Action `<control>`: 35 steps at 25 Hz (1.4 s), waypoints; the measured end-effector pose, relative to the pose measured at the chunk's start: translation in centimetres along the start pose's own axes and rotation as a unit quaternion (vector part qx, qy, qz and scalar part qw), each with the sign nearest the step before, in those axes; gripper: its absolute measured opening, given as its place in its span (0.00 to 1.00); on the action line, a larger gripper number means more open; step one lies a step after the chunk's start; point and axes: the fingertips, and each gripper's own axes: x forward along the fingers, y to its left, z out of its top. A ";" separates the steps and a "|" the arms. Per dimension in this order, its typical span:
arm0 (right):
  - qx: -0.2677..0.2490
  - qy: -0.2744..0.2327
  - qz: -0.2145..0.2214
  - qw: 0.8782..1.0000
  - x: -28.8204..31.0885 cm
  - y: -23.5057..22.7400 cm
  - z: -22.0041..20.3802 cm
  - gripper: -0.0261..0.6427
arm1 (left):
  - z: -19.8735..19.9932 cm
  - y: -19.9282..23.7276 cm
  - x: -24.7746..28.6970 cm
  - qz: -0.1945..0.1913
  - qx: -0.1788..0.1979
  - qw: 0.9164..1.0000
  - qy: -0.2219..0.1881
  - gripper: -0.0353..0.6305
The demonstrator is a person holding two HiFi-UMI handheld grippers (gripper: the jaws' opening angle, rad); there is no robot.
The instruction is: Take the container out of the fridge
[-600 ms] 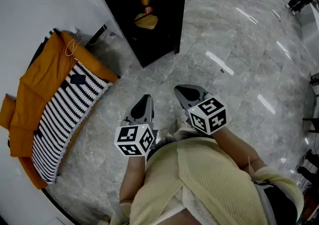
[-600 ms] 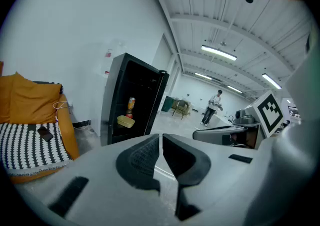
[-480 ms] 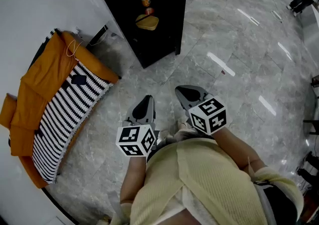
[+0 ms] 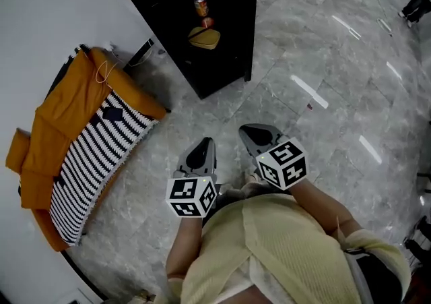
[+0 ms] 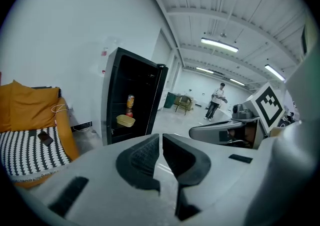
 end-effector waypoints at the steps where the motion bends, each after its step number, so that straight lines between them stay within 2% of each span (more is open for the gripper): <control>1: 0.001 0.001 0.002 1.000 0.1 -0.3 0.0 0.08 | 0.0 -0.1 0.4 0.000 0.003 1.000 0.002 0.11; 10: 0.017 0.006 0.000 1.000 1.7 -2.4 0.3 0.08 | 0.4 0.5 3.1 -0.007 0.015 1.000 0.019 0.11; 26: 0.041 0.008 -0.051 0.998 9.9 -3.7 5.0 0.08 | 3.9 7.9 8.9 -0.084 0.029 0.995 0.047 0.11; 35: 0.054 0.009 -0.080 0.995 13.2 -4.1 6.0 0.08 | 4.4 11.3 11.1 -0.116 0.046 0.990 0.069 0.11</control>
